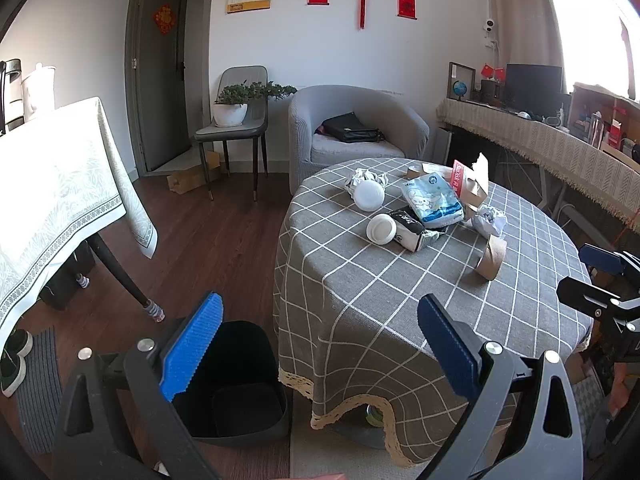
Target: Collect trash
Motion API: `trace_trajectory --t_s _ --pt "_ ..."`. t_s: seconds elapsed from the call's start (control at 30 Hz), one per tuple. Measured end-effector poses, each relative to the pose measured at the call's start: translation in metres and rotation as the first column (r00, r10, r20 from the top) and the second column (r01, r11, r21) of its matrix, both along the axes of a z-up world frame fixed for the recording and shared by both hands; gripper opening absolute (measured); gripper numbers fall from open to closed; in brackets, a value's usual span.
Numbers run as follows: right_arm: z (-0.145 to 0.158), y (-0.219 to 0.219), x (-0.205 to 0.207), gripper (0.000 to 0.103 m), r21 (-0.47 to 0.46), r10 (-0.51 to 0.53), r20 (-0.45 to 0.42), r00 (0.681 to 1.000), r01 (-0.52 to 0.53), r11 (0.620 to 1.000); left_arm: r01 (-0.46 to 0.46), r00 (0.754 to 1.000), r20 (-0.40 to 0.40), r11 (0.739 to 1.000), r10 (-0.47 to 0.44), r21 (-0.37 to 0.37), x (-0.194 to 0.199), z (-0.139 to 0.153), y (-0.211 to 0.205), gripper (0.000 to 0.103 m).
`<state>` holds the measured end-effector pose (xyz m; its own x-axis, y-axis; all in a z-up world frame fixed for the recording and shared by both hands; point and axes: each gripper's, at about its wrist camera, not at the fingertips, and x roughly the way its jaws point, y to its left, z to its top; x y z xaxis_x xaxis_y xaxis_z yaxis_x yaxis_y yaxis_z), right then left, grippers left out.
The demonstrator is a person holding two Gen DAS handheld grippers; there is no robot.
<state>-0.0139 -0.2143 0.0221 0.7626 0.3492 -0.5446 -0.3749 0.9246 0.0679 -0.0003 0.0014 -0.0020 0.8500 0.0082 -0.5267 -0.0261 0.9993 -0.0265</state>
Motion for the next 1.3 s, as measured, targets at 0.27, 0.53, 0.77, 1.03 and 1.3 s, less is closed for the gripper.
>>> trace_trajectory --t_s 0.27,0.53,0.77,1.03,1.3 --pt "0.0003 -0.0009 -0.0001 0.099 0.004 0.000 0.001 1.000 0.000 1.000 0.000 1.000 0.000 1.000 0.000 0.001 -0.0011 0.0001 -0.0005 0.100" --pt "0.0005 -0.0005 0.0001 0.099 0.001 0.001 0.000 1.000 -0.001 1.000 0.002 1.000 -0.006 1.000 -0.002 -0.002 -0.0001 -0.0010 -0.0015 0.100" --pt "0.0000 -0.0001 0.0000 0.099 0.001 0.001 0.001 1.000 -0.001 1.000 0.003 1.000 -0.008 1.000 -0.003 -0.005 -0.0001 -0.0009 -0.0016 0.100" --pt "-0.0003 -0.0001 0.0003 0.099 0.000 0.002 -0.001 1.000 -0.002 1.000 0.003 1.000 -0.009 1.000 -0.003 -0.005 0.0000 -0.0009 -0.0015 0.100" --pt "-0.0029 0.0071 0.0064 0.099 -0.010 0.024 -0.024 0.999 -0.024 1.000 0.045 0.999 0.024 0.999 -0.045 0.001 -0.0033 0.0065 0.0009 0.100"
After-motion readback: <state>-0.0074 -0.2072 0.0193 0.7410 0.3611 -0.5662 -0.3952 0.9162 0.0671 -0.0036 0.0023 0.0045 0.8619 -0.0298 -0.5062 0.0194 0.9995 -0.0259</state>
